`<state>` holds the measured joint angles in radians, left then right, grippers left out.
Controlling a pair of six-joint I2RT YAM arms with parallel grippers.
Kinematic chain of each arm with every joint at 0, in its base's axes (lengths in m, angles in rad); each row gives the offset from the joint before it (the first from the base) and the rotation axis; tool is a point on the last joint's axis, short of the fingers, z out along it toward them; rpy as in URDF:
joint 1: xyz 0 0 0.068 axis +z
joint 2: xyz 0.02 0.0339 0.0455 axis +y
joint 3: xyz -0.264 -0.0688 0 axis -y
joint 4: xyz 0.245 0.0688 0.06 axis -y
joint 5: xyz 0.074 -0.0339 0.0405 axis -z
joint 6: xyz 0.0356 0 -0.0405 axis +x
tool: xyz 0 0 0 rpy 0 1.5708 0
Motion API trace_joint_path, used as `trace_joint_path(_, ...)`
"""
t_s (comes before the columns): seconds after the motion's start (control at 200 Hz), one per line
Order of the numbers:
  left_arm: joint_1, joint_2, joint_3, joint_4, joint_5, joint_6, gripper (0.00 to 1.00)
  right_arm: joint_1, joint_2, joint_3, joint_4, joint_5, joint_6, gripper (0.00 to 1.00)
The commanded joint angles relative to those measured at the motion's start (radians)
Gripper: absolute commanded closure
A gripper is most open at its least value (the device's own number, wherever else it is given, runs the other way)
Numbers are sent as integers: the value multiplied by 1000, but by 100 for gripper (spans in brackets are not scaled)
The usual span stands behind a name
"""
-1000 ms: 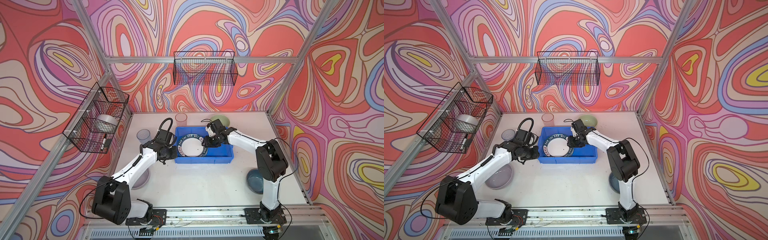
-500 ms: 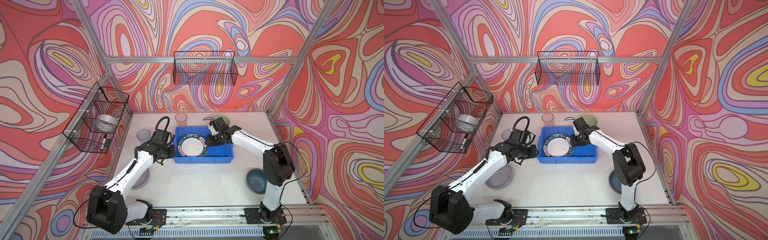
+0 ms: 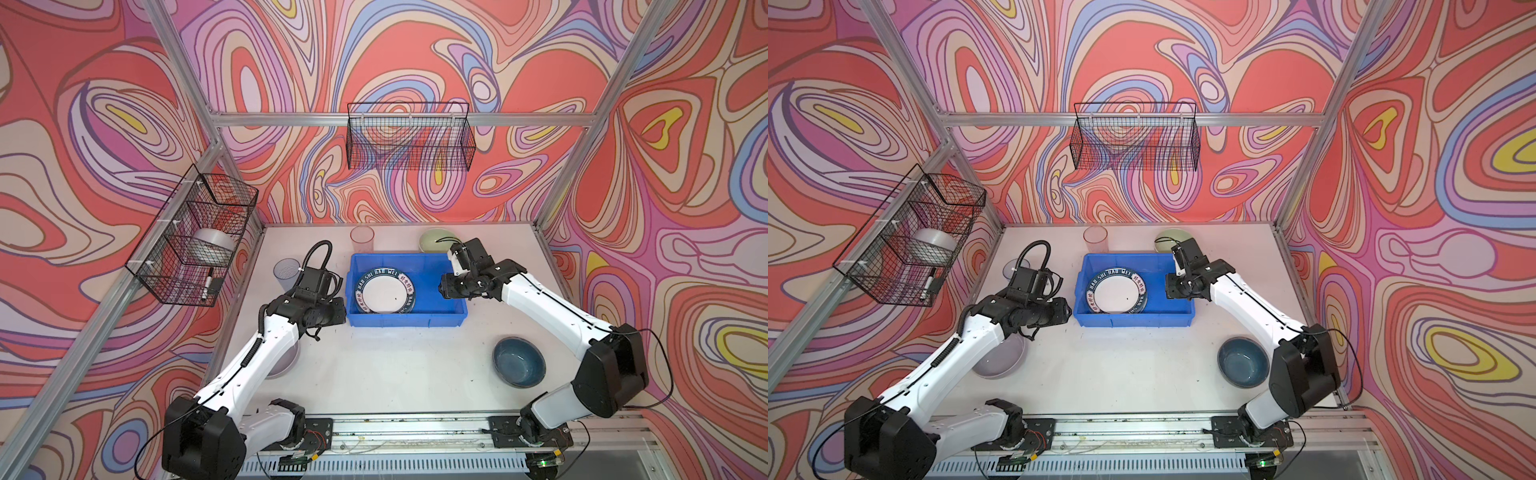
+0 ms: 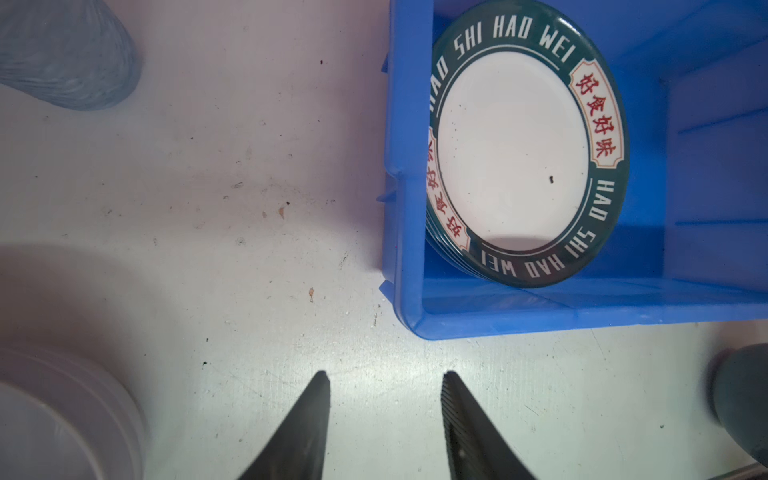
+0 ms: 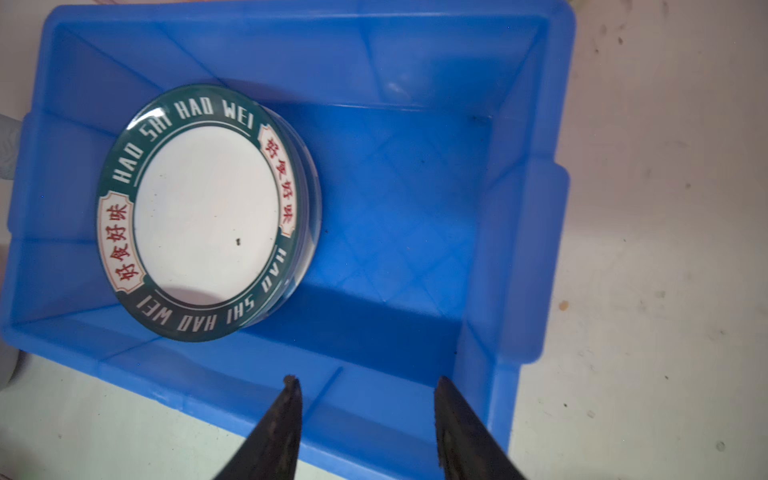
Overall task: Place the mixed dishes into the plastic bin
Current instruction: 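Open the right gripper and raise it away while left gripper withdraws, then move the left gripper down to the lavender bowl's rim near the table edge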
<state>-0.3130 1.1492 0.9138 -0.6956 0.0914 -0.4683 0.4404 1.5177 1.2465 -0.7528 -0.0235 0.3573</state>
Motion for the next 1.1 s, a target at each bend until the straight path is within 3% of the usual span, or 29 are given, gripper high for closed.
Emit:
trace_joint_path(0.0,6,-39,-16,-69,-41,-28,49,-23,-43,-34,-19,18,18,47)
trace_joint_path(0.326,8,-114,-62,-111,-60,-65,47,-77,-134,-186,3,25,73,47)
trace_joint_path(0.801,15,-175,-132,-206,-260,-219,48,-115,-147,-215,54,-33,63,48)
trace_joint_path(0.987,18,-160,-155,-216,-432,-304,44,-115,-170,-232,71,-60,59,48)
trace_joint_path(1.097,42,-132,-179,-186,-428,-311,44,-116,-171,-228,67,-64,46,48)
